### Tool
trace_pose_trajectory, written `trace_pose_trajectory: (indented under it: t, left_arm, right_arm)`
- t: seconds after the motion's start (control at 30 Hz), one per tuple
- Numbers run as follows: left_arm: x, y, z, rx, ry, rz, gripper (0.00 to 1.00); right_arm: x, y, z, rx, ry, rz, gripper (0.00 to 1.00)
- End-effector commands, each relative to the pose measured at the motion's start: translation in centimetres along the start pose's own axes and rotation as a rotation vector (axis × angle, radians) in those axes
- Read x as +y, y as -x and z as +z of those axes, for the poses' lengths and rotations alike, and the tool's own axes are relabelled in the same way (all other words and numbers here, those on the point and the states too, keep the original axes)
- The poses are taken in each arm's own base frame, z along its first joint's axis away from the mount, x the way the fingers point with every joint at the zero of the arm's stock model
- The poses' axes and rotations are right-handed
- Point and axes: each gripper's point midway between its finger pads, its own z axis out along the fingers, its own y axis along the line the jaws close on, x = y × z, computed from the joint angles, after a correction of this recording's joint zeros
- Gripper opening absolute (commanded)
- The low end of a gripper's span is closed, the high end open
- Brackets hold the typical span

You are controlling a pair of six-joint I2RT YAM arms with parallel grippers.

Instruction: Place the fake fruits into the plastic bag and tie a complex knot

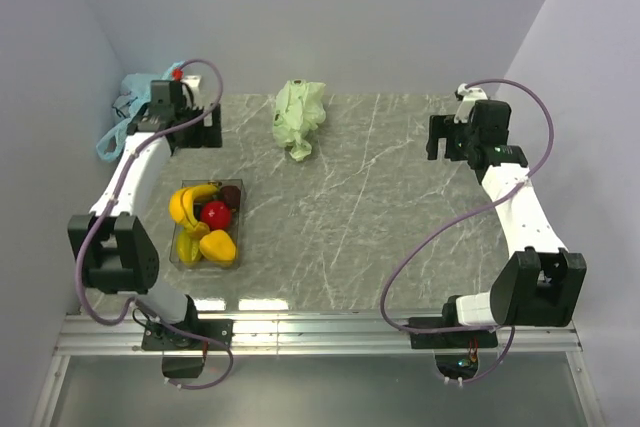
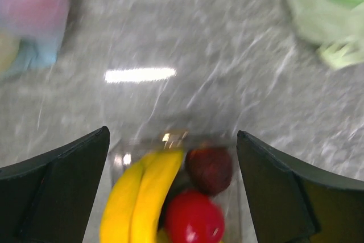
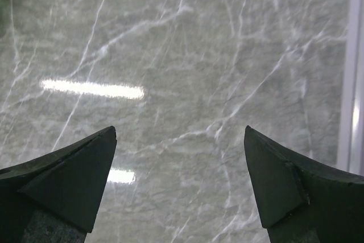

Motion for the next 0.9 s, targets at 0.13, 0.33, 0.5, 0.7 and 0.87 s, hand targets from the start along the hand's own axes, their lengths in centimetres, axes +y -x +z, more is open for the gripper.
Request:
trace_pose_trajectory:
  t: [0.13,0.33,0.5,0.7,0.87]
  left_arm:
    - [-9.6,9.8,3.8,-0.233,-0.119,0.093,0.99]
    - [-17.8,12.1,7.2,-0.293,-0.277,0.098,0.99]
    - [-21.5,11.0,10.9,-0.269,-0.298,0.116,0.99]
    - [-20.0,7.5,16.1,-0.159,-0.142,0.105,0.94]
    - [-22.8,5.5,14.0,-0.051,-0.351,0.192,0.36]
  right_arm:
    - [-0.1,5.2,-1.4,-0.129,-0.015,0.001,1.0]
    - [1.2,5.8,-1.7,-0.138,0.056,-0.037,1.0]
    - [1.7,6.2,-1.6,-0.155,0.081,-0.023,1.0]
    - [3.2,6.4,-1.2,-0.164,0.161,0.011,1.0]
    - [5.9,6.4,-0.8,-0.168,0.271,-0.011,1.0]
